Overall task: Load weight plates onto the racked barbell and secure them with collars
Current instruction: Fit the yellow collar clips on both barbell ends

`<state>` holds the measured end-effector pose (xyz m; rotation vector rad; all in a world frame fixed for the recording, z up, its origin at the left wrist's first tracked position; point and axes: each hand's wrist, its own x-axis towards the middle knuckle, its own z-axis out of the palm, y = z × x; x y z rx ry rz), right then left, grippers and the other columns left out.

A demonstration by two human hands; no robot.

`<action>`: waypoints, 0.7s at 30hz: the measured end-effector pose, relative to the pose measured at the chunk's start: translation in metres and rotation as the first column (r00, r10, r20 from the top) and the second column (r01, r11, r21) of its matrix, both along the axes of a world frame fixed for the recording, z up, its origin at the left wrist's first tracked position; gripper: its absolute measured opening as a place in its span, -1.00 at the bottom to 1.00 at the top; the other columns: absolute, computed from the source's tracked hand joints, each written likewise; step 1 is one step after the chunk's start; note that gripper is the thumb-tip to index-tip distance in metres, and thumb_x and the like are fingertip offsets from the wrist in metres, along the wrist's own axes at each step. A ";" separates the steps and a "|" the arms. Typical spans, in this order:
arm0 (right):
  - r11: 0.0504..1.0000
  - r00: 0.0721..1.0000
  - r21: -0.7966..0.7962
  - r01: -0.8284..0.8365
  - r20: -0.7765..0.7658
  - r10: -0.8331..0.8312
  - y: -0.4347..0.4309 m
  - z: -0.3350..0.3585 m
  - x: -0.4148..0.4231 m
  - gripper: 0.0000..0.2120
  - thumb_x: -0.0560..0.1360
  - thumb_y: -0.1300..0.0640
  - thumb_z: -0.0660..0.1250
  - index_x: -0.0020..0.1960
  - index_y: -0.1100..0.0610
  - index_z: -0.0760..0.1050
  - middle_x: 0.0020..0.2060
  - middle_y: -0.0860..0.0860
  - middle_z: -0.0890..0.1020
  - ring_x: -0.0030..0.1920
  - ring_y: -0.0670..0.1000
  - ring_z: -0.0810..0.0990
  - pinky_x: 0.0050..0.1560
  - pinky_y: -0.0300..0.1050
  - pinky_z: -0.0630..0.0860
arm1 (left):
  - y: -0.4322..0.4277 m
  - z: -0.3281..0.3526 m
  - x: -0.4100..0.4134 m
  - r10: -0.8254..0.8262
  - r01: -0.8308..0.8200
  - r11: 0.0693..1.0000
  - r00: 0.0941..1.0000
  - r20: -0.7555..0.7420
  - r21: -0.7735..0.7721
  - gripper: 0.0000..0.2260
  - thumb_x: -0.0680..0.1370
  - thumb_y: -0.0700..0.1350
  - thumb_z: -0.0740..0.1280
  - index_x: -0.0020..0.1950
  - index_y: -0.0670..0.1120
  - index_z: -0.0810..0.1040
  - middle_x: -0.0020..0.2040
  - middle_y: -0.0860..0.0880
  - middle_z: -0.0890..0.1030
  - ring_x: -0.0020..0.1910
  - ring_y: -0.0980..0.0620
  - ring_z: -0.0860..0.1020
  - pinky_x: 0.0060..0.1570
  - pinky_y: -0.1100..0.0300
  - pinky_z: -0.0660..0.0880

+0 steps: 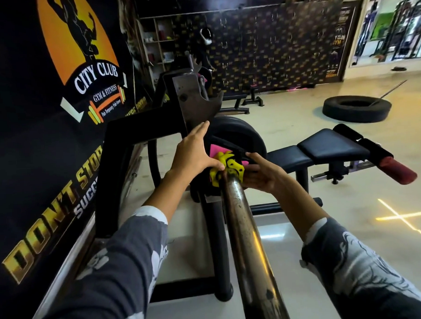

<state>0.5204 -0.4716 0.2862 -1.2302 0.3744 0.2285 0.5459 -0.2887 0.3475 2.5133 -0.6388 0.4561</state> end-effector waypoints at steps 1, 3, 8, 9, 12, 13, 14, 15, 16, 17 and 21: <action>0.999 1.000 0.047 0.014 -0.002 -0.014 -0.001 -0.004 0.001 -0.56 0.47 -0.08 0.29 0.14 0.28 0.49 -0.25 0.15 0.67 -0.17 0.09 0.62 -0.35 -0.14 0.60 | 0.000 0.000 0.001 0.002 -0.002 1.000 1.000 0.003 -0.005 0.07 0.12 0.03 0.63 0.50 -0.09 0.13 0.51 -0.08 0.22 0.46 -0.07 0.22 0.40 0.07 0.19; 0.992 0.999 0.126 0.031 0.006 -0.032 -0.002 -0.010 0.001 -0.62 0.48 -0.03 0.30 0.14 0.24 0.49 -0.22 0.15 0.66 -0.16 0.07 0.63 -0.40 -0.18 0.60 | 0.001 0.000 0.001 0.007 -0.007 1.000 1.000 0.011 -0.012 0.07 0.12 0.04 0.63 0.50 -0.09 0.15 0.50 -0.08 0.24 0.45 -0.08 0.24 0.40 0.05 0.21; 0.984 0.996 0.153 0.087 0.021 -0.092 0.000 -0.017 0.004 -0.76 0.49 0.08 0.31 0.01 0.25 0.50 -0.44 0.13 0.68 -0.42 0.01 0.67 -0.47 -0.19 0.59 | 0.000 0.001 0.000 0.010 -0.010 1.000 1.000 0.021 -0.006 0.05 0.12 0.04 0.63 0.49 -0.08 0.17 0.50 -0.06 0.26 0.45 -0.07 0.26 0.38 0.04 0.24; 0.983 0.994 0.151 0.099 0.031 -0.105 0.001 -0.020 0.005 -0.75 0.48 0.08 0.32 0.02 0.26 0.50 -0.43 0.13 0.68 -0.41 0.02 0.67 -0.48 -0.19 0.58 | 0.001 0.000 0.000 0.009 -0.009 1.000 1.000 0.022 -0.007 0.05 0.12 0.04 0.63 0.49 -0.08 0.17 0.50 -0.06 0.26 0.45 -0.07 0.25 0.38 0.05 0.24; 0.985 0.991 0.130 0.111 0.054 -0.119 0.002 -0.019 0.002 -0.77 0.50 0.08 0.31 -0.01 0.25 0.51 -0.44 0.13 0.68 -0.42 0.02 0.67 -0.46 -0.18 0.60 | 0.000 0.001 -0.002 0.006 -0.006 1.000 1.000 0.016 -0.003 0.05 0.13 0.02 0.63 0.50 -0.08 0.15 0.50 -0.06 0.24 0.46 -0.06 0.23 0.38 0.07 0.22; 0.987 0.989 0.107 0.118 0.077 -0.127 0.004 -0.019 0.000 -0.77 0.50 0.07 0.30 0.00 0.24 0.51 -0.45 0.12 0.68 -0.42 0.01 0.67 -0.44 -0.18 0.61 | 0.000 0.002 -0.002 0.004 -0.004 1.000 1.000 0.008 0.001 0.05 0.14 0.02 0.62 0.50 -0.08 0.14 0.51 -0.06 0.22 0.47 -0.06 0.22 0.39 0.07 0.21; 0.988 0.984 0.073 0.136 0.109 -0.143 0.007 -0.018 -0.003 -0.78 0.51 0.07 0.28 0.00 0.23 0.51 -0.46 0.10 0.67 -0.43 0.01 0.66 -0.42 -0.18 0.61 | 0.000 0.001 -0.002 0.002 -0.002 1.000 1.000 0.000 0.002 0.05 0.15 0.02 0.62 0.50 -0.08 0.12 0.52 -0.07 0.21 0.47 -0.06 0.21 0.40 0.06 0.20; 0.987 0.976 0.023 0.162 0.141 -0.163 0.010 -0.017 -0.006 -0.79 0.53 0.07 0.26 -0.03 0.22 0.51 -0.46 0.09 0.67 -0.44 0.00 0.65 -0.41 -0.18 0.61 | 0.000 0.001 -0.003 0.001 -0.001 1.000 1.000 -0.009 0.001 0.05 0.16 0.01 0.61 0.51 -0.08 0.10 0.52 -0.07 0.19 0.48 -0.06 0.19 0.40 0.05 0.20; 0.979 0.966 -0.040 0.199 0.177 -0.189 0.014 -0.016 -0.009 -0.80 0.54 0.07 0.24 -0.09 0.20 0.51 -0.45 0.08 0.65 -0.45 0.00 0.64 -0.40 -0.17 0.62 | 0.001 -0.001 -0.003 -0.004 0.004 1.000 1.000 -0.020 -0.004 0.05 0.18 0.01 0.61 0.51 -0.08 0.08 0.53 -0.07 0.16 0.49 -0.06 0.17 0.41 0.04 0.19; 0.962 0.949 -0.121 0.246 0.233 -0.213 0.019 -0.016 -0.012 -0.79 0.56 0.07 0.21 -0.15 0.16 0.51 -0.41 0.08 0.62 -0.41 0.03 0.63 -0.34 -0.12 0.62 | 0.001 -0.003 -0.004 -0.010 0.010 1.000 0.999 -0.030 -0.009 0.04 0.20 0.00 0.60 0.52 -0.08 0.05 0.54 -0.07 0.14 0.50 -0.06 0.15 0.42 0.03 0.17; 0.700 0.837 -0.573 0.426 0.544 -0.064 0.033 -0.018 -0.033 -0.75 0.57 0.06 0.17 0.15 0.14 0.51 0.04 0.13 0.62 0.07 0.13 0.58 0.12 0.07 0.51 | -0.001 -0.016 -0.014 0.007 -0.007 1.000 1.000 0.012 0.021 -0.08 0.37 0.01 0.49 0.52 -0.10 -0.04 0.56 -0.10 0.03 0.53 -0.05 0.02 0.48 0.03 0.06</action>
